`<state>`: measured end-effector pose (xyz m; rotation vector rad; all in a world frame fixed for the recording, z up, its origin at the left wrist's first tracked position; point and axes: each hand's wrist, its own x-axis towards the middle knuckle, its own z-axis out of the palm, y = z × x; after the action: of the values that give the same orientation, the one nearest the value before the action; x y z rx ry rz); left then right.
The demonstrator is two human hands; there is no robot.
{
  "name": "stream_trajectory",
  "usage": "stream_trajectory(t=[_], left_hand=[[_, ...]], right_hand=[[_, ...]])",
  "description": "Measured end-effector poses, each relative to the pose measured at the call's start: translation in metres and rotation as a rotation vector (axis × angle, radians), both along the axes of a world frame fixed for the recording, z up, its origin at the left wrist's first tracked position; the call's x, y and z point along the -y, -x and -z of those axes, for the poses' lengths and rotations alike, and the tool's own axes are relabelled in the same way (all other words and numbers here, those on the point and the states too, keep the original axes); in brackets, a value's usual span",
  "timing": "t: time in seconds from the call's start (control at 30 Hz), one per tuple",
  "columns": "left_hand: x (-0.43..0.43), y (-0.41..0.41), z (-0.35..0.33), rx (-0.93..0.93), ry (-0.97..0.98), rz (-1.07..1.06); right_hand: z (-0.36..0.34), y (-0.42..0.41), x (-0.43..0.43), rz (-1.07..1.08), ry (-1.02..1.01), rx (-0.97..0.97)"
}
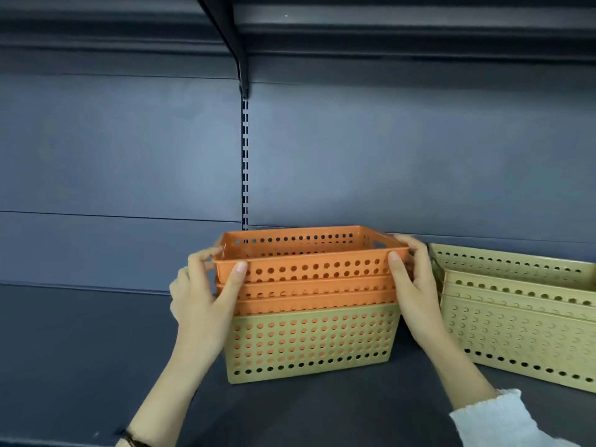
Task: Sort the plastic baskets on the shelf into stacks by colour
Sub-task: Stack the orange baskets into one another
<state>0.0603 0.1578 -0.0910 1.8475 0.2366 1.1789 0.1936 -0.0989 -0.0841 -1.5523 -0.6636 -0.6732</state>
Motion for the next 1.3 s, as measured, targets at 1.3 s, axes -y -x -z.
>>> stream_trajectory(t=[1.3], left_hand=[[0.009,0.008,-0.068,0.154,-0.036,0.396]], right_hand=[[-0.058,0.021,0.033,-0.147,0.071,-0.103]])
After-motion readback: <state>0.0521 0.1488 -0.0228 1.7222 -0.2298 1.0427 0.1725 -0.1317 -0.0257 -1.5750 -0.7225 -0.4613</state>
